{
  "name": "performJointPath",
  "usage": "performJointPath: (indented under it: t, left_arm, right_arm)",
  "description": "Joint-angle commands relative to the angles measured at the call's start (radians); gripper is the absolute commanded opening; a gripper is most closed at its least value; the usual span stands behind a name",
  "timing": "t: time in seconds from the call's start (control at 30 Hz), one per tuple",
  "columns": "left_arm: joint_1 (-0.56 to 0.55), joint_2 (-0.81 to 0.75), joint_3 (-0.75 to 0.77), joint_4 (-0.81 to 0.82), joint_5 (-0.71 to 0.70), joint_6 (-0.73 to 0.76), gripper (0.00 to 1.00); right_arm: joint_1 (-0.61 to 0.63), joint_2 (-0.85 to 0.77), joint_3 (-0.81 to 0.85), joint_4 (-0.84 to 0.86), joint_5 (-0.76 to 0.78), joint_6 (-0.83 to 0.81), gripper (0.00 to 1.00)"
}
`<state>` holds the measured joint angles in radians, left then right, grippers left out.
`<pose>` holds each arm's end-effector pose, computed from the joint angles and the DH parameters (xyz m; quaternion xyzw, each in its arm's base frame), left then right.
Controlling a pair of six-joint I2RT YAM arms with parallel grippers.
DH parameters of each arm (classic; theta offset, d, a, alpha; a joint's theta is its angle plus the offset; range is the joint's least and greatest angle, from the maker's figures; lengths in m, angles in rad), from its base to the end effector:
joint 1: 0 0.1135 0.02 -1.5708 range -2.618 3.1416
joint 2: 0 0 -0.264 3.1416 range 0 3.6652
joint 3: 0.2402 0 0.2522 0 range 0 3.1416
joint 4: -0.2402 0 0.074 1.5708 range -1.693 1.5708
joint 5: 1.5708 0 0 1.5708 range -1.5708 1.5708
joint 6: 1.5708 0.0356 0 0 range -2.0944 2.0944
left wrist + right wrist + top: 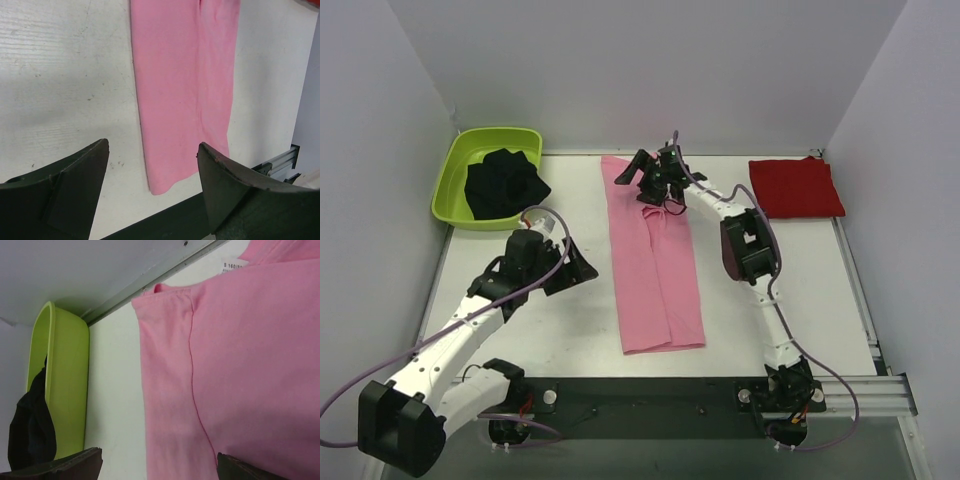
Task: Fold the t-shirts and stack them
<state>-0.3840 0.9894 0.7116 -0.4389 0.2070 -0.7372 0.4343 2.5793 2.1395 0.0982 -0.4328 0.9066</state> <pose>0.1911 -0.0851 0.2531 -0.1169 0.8988 -0.2987 0.2989 0.5296 0.2621 0.1686 0.0663 0.8048 0.4874 0.3323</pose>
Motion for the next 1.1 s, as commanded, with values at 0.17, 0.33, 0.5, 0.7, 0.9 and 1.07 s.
performJointPath:
  t: [0.17,0.33,0.5,0.7,0.9,1.07]
  left_arm:
    - [-0.018,-0.11,-0.184,0.124,0.06,-0.065,0.96]
    - [-0.186,-0.095,-0.305,0.225,-0.001,-0.151,0.97]
    - [-0.361,-0.061,-0.376,0.31,-0.115,-0.244,0.97]
    - [-0.467,0.018,-0.377,0.424,-0.184,-0.278,0.97]
    - [-0.558,0.141,-0.305,0.371,-0.27,-0.349,0.91]
    - [-0.622,0.209,-0.256,0.305,-0.32,-0.405,0.89]
  right_arm:
    - [0.015,-0.672,-0.449,-0.093,0.199,-0.309,1.0]
    - [0.093,-1.013,-0.747,-0.34,0.426,-0.411,1.0]
    - [0.185,-1.286,-1.004,-0.408,0.555,-0.402,1.0]
    - [0.296,-1.491,-1.228,-0.469,0.626,-0.347,1.0]
    - [0.403,-1.614,-1.34,-0.525,0.7,-0.244,1.0]
    - [0.469,-1.641,-1.371,-0.571,0.75,-0.198,0.99]
